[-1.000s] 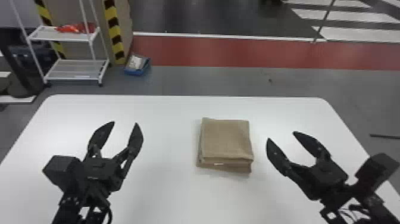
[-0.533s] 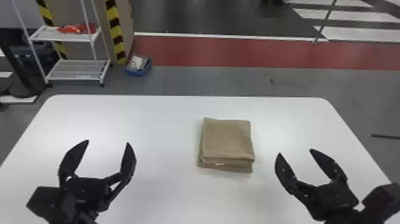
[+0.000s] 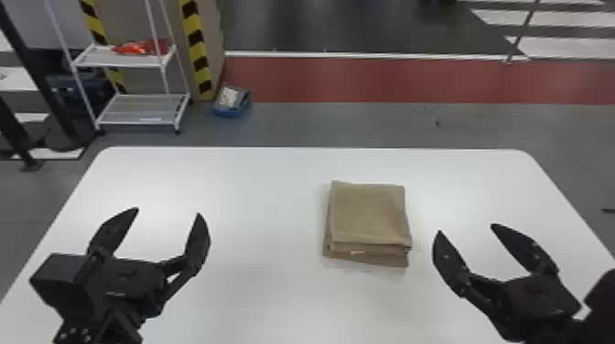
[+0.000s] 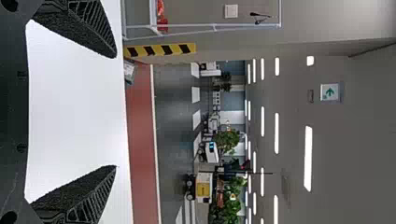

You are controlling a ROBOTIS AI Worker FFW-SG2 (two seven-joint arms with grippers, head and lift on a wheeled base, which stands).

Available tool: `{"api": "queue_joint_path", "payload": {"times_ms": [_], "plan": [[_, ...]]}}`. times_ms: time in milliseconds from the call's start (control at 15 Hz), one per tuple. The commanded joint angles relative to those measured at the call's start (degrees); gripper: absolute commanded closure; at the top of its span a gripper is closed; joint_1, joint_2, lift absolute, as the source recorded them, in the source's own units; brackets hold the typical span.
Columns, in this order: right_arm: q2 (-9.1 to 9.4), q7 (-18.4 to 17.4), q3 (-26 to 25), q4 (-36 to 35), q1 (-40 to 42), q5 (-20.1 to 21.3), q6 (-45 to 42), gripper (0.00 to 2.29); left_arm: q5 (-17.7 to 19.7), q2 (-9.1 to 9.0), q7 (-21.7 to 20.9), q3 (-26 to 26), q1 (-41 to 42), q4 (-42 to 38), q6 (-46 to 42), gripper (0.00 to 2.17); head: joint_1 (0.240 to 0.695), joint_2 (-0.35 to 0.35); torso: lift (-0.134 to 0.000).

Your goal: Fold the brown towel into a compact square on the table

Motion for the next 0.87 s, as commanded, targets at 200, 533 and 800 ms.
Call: {"api": "queue_joint_path", "payload": {"times_ms": [200,533,800], "plan": [[0.05,0.62,0.68,-0.46,-0.05,0.15,-2.84,0.07,0.01,-0.4,1.51,-1.34,0.02,0.21,-2.91,0.03,0.695,-0.002,-0.11],[0.05,0.62,0.85,-0.46,-0.05,-0.11,-3.02,0.07,0.1,-0.4,1.51,-1.25,0.2,0.92,-5.37,0.03,0.695,-0.004,-0.11],[0.05,0.62,0.5,-0.46,0.82,-0.64,-4.78,0.07,0.1,-0.4,1.51,-1.25,0.37,1.01,-6.07,0.03,0.695,-0.003,-0.11]]}}
